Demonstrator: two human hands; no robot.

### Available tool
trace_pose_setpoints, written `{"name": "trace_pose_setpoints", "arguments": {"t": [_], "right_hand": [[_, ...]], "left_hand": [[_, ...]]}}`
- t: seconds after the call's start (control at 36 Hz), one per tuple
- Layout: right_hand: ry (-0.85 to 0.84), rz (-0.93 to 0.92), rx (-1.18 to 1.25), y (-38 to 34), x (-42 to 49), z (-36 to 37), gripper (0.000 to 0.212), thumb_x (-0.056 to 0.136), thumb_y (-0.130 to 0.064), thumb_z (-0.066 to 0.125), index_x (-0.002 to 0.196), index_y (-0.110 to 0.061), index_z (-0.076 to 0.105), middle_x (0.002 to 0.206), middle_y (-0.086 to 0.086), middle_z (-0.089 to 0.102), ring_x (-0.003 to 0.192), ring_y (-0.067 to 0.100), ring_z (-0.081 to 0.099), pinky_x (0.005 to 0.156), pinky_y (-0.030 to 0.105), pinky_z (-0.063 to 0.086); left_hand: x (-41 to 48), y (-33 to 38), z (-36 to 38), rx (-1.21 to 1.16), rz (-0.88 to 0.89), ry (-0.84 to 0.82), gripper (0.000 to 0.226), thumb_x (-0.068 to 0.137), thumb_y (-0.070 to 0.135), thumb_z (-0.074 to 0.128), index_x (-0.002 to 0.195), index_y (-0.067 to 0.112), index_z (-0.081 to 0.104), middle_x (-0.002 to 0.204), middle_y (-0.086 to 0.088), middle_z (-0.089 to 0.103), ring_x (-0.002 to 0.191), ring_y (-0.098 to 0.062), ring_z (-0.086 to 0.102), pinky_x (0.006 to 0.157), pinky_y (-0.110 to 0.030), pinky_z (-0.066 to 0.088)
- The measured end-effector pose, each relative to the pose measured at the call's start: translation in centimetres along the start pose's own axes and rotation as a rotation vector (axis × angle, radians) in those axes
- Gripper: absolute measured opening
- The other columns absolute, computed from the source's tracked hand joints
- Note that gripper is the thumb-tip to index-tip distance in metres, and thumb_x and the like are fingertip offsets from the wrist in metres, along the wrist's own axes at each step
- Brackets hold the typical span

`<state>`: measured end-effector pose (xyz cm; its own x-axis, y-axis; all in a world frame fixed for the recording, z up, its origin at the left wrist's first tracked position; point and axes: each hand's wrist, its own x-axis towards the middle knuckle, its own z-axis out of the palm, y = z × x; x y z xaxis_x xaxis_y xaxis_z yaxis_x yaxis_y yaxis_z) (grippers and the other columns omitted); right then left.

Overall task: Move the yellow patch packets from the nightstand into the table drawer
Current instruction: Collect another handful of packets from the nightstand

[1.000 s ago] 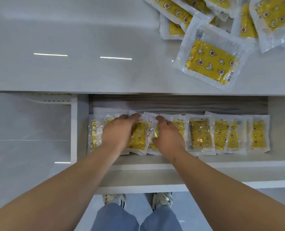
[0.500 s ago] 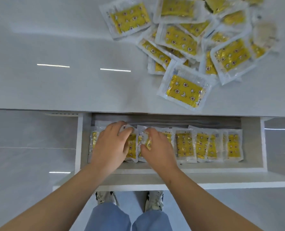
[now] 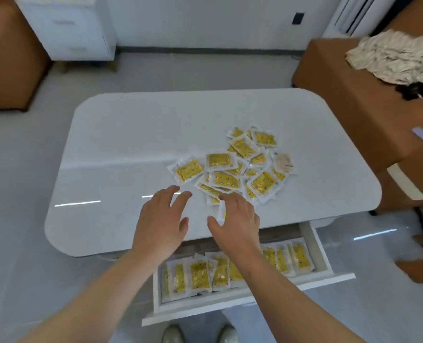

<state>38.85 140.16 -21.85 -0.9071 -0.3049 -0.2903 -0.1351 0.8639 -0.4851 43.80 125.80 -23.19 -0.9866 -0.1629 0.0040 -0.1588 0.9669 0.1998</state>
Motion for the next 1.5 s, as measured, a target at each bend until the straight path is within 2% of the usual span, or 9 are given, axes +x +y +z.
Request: {"name": "trace_pose_setpoints", "arguments": {"t": [0.17, 0.22, 0.28, 0.33, 0.61, 0.83, 0.97, 1.08, 1.5], "right_hand": [[0.059, -0.047, 0.002, -4.7, -3.2, -4.2, 0.054, 0.09, -0.039, 0.046, 0.14, -0.029, 0.029, 0.151, -0.008, 0.02, 0.14, 0.016, 0.016, 0.115, 0.035, 0.016], [0.08, -0.085, -0.003, -6.5, -4.1, -5.5, 0.053, 0.091, -0.04, 0.045, 0.141, -0.029, 0.028, 0.151, -0.008, 0.019, 0.14, 0.016, 0.016, 0.114, 0.034, 0.015], [0.08, -0.111, 0.001, -8.4, -4.7, -6.5, 0.054, 0.091, -0.04, 0.045, 0.141, -0.029, 0.028, 0.151, -0.008, 0.018, 0.14, 0.016, 0.015, 0.113, 0.034, 0.014], [0.086, -0.14, 0.005, -10.2, -4.9, -7.5, 0.053, 0.091, -0.039, 0.044, 0.141, -0.029, 0.028, 0.152, -0.007, 0.018, 0.141, 0.016, 0.014, 0.113, 0.034, 0.013], [0.118, -0.244, -0.093, -19.3, -3.7, -7.2, 0.055, 0.091, -0.039, 0.044, 0.141, -0.029, 0.026, 0.152, -0.005, 0.016, 0.14, 0.019, 0.015, 0.111, 0.035, 0.016], [0.119, -0.202, -0.106, -30.5, 1.3, -1.4, 0.055, 0.092, -0.041, 0.044, 0.142, -0.027, 0.025, 0.152, -0.002, 0.017, 0.139, 0.022, 0.016, 0.111, 0.035, 0.016], [0.136, -0.105, -0.043, -39.4, 4.6, 2.5, 0.054, 0.092, -0.041, 0.043, 0.142, -0.027, 0.026, 0.152, -0.003, 0.018, 0.139, 0.021, 0.018, 0.111, 0.036, 0.017], [0.155, -0.068, -0.029, -45.5, 8.0, 4.4, 0.054, 0.093, -0.04, 0.043, 0.142, -0.027, 0.026, 0.153, -0.002, 0.019, 0.139, 0.021, 0.019, 0.112, 0.035, 0.017], [0.143, 0.041, 0.054, -59.1, 32.1, 7.4, 0.056, 0.089, -0.037, 0.047, 0.141, -0.026, 0.03, 0.149, 0.0, 0.028, 0.137, 0.022, 0.024, 0.109, 0.036, 0.022]], "left_hand": [[-0.6, -0.9, -7.3, 0.017, 0.011, 0.049, 0.066, 0.046, 0.018, 0.091, 0.107, 0.014, 0.067, 0.109, -0.012, 0.067, 0.09, -0.032, 0.069, 0.063, -0.041, 0.056], [-0.8, -0.6, -10.5, -0.059, 0.012, 0.065, 0.063, 0.066, 0.022, 0.082, 0.123, 0.02, 0.057, 0.13, -0.007, 0.056, 0.113, -0.029, 0.059, 0.082, -0.041, 0.052], [-1.0, -0.6, -13.0, -0.108, -0.037, 0.04, 0.056, 0.089, 0.03, 0.057, 0.14, 0.029, 0.034, 0.149, 0.004, 0.03, 0.135, -0.018, 0.035, 0.103, -0.031, 0.036], [-1.1, -1.2, -14.7, -0.142, -0.082, 0.054, 0.053, 0.094, 0.033, 0.046, 0.143, 0.033, 0.025, 0.151, 0.009, 0.021, 0.138, -0.013, 0.027, 0.107, -0.025, 0.03], [-1.4, -8.9, -18.6, -0.14, -0.172, 0.185, 0.05, 0.09, 0.023, 0.056, 0.138, 0.022, 0.042, 0.146, -0.002, 0.037, 0.136, -0.022, 0.034, 0.106, -0.037, 0.03], [1.1, -23.1, -20.9, -0.103, -0.166, 0.188, 0.051, 0.087, 0.021, 0.059, 0.136, 0.021, 0.045, 0.141, -0.001, 0.043, 0.129, -0.025, 0.042, 0.103, -0.037, 0.032], [3.7, -32.2, -23.0, -0.084, -0.078, 0.08, 0.052, 0.088, 0.023, 0.057, 0.138, 0.022, 0.042, 0.141, -0.001, 0.042, 0.126, -0.025, 0.044, 0.102, -0.036, 0.035], [7.4, -38.3, -24.9, -0.029, -0.016, 0.038, 0.053, 0.093, 0.029, 0.047, 0.143, 0.027, 0.028, 0.147, 0.006, 0.031, 0.133, -0.016, 0.033, 0.108, -0.028, 0.028], [30.2, -55.0, -26.5, -0.02, 0.01, -0.048, 0.051, 0.094, 0.027, 0.046, 0.142, 0.026, 0.029, 0.147, 0.003, 0.031, 0.134, -0.018, 0.031, 0.109, -0.031, 0.023]]}}
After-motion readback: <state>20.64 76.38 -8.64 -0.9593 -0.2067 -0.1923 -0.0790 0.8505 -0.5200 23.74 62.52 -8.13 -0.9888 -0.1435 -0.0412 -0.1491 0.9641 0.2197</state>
